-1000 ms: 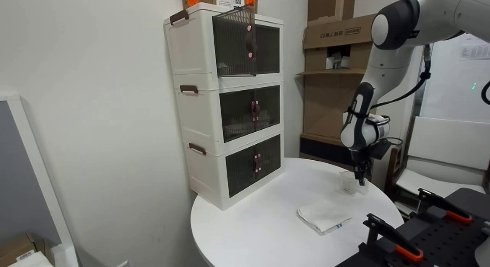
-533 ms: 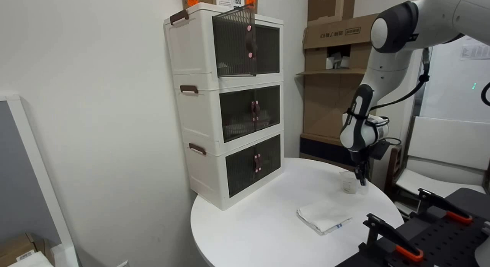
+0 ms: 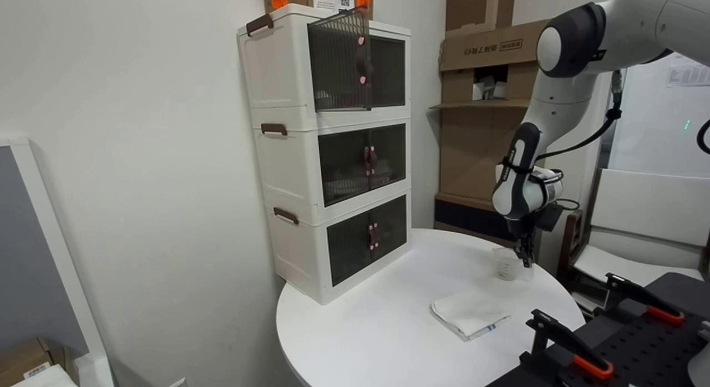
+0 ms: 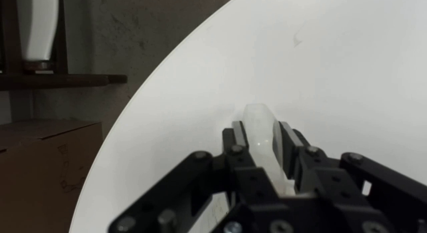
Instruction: Put the clear jug in the topmost cabinet.
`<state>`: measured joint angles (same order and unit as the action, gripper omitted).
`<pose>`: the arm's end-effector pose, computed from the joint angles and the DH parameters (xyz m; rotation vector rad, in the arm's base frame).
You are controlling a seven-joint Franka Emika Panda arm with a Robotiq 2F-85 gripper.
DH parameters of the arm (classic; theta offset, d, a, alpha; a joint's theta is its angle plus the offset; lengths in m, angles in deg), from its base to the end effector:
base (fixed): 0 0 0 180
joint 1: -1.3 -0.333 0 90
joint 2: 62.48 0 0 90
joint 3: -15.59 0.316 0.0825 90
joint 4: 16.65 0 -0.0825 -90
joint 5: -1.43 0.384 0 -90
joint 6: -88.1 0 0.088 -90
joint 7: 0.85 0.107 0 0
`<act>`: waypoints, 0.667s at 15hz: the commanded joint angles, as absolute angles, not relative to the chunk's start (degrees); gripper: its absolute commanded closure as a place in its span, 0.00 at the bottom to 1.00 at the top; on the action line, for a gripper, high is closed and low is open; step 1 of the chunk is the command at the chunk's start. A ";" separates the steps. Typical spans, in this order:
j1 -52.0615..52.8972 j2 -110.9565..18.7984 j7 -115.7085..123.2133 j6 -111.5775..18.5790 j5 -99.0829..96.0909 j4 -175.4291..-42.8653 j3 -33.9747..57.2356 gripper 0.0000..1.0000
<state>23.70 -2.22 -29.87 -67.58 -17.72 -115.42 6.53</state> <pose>0.5286 -0.3094 -0.0186 2.8865 0.5000 -0.2785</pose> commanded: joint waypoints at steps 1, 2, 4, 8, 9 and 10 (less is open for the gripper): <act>25.11 -3.54 -32.21 -65.52 -17.01 -114.66 8.32 0.93; 25.61 -4.79 -32.83 -64.87 -16.63 -114.89 9.11 0.93; 26.82 -9.32 -35.85 -63.52 -16.67 -115.78 11.12 0.93; 26.06 -18.57 -40.99 -59.09 -16.62 -116.49 12.44 0.93; 25.93 -21.25 -43.88 -54.95 -16.13 -116.50 13.58 0.93; 25.39 -23.02 -46.02 -52.01 -15.87 -116.19 13.95 0.93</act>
<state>25.79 -16.10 -39.35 -59.72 -17.58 -114.55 11.95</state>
